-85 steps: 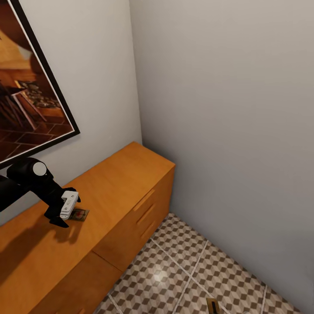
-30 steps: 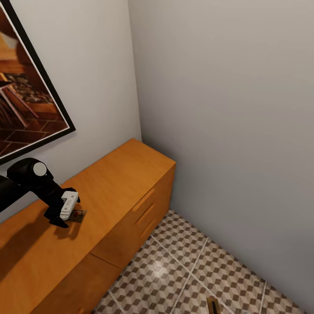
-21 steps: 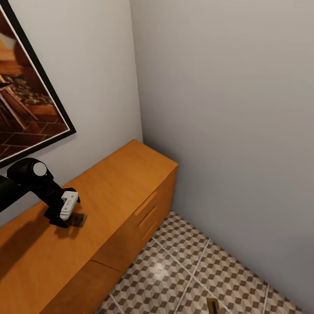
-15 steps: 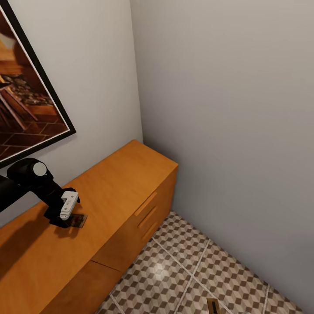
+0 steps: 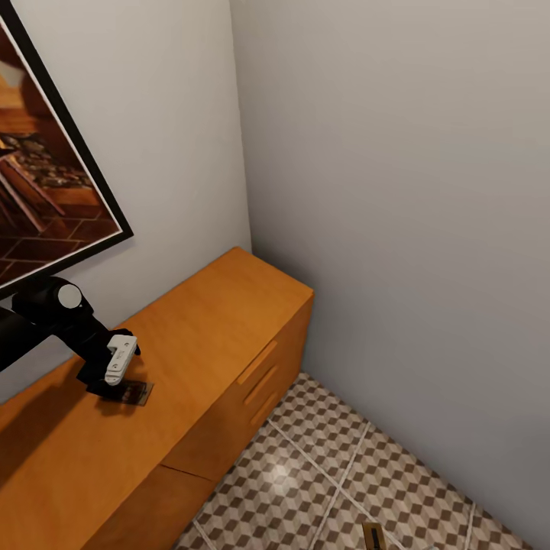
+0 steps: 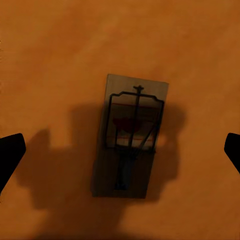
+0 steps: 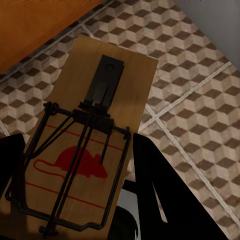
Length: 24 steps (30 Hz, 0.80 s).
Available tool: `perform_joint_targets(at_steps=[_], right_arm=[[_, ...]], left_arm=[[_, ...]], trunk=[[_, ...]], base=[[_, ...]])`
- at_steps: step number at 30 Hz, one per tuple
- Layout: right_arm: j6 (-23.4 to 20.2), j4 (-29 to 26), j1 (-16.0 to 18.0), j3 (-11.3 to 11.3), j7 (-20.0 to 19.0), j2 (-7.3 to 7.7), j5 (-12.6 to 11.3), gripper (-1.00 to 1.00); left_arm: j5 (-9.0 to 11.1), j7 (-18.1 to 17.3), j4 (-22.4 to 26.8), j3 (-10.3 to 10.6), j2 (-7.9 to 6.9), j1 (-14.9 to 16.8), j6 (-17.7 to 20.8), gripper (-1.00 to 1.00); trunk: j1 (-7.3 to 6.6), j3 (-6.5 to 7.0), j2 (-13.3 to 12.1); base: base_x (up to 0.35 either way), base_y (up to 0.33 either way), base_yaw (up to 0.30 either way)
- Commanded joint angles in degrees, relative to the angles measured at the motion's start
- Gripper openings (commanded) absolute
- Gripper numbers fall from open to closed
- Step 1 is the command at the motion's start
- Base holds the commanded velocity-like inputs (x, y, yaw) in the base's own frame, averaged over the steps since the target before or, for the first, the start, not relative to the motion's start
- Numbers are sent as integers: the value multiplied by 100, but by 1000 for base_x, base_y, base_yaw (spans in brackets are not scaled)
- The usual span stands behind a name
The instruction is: Take the four mousetraps from the cabinet in the bathroom and place them on the bathroom floor. Make sure all four end up on the same floor surface, and ensure that at least two of them are either under or directly next to the same bathroom sink.
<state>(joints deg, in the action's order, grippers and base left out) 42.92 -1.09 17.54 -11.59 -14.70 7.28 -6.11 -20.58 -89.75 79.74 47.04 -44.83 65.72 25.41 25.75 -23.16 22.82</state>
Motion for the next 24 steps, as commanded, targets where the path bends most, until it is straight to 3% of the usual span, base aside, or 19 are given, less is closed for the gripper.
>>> perform_joint_targets(at_steps=[1,21,24], right_arm=[[14,4,4,-37,-26,1,-66,-100],[60,4,4,-36,-32,11,-66,-100],[67,4,4,-41,-44,-86,-57,-100]], left_arm=[[-25,-25,4,15,-3,11,61,100],[-29,-25,-4,23,-9,11,61,100],[68,-25,40,25,90,-24,-19,100]], trunk=[[3,-9,10],[3,-11,10],[3,-11,10]], base=[[10,5,0],[1,0,0],[0,0,0]])
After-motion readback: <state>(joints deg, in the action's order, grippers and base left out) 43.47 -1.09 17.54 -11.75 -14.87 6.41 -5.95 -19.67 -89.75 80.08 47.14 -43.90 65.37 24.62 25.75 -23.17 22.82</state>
